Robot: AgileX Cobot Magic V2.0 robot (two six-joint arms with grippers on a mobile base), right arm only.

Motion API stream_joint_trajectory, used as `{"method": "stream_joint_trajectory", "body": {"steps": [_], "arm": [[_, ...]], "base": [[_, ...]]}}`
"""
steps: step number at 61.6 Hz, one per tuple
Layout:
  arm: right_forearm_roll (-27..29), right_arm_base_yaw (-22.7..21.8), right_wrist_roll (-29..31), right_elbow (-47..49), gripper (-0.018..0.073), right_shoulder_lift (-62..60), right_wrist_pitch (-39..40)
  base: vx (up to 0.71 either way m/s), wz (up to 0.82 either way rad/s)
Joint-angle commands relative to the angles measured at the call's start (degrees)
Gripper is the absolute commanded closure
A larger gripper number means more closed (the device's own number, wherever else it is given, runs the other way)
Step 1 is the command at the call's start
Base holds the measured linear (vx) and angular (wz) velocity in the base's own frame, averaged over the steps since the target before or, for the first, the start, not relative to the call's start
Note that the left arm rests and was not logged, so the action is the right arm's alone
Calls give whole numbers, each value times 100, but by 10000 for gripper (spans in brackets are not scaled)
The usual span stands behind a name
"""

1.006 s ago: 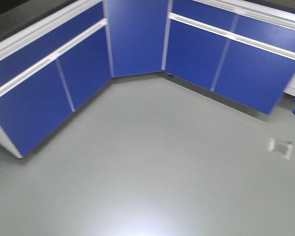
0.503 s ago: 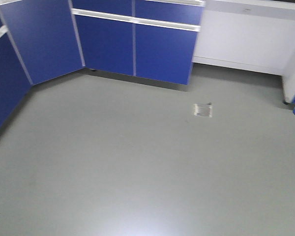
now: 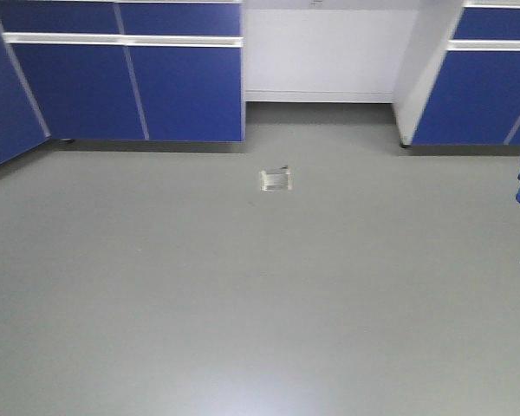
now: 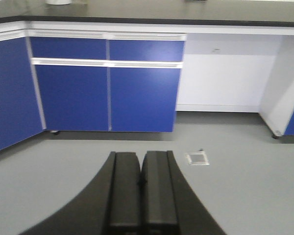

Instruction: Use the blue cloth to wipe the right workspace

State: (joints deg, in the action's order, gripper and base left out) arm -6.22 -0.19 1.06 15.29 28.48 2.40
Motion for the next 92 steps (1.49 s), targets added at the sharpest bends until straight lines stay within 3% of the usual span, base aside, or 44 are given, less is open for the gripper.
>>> {"method": "stream_joint_trajectory", "body": {"steps": [1,42,92], "arm": [[-26,-21,58,185,562,12,465],[-26,-21,58,185,562,12,465],[-26,-21,58,185,562,12,465]], "base": [[5,-50],[18,-48],[37,-9]]}}
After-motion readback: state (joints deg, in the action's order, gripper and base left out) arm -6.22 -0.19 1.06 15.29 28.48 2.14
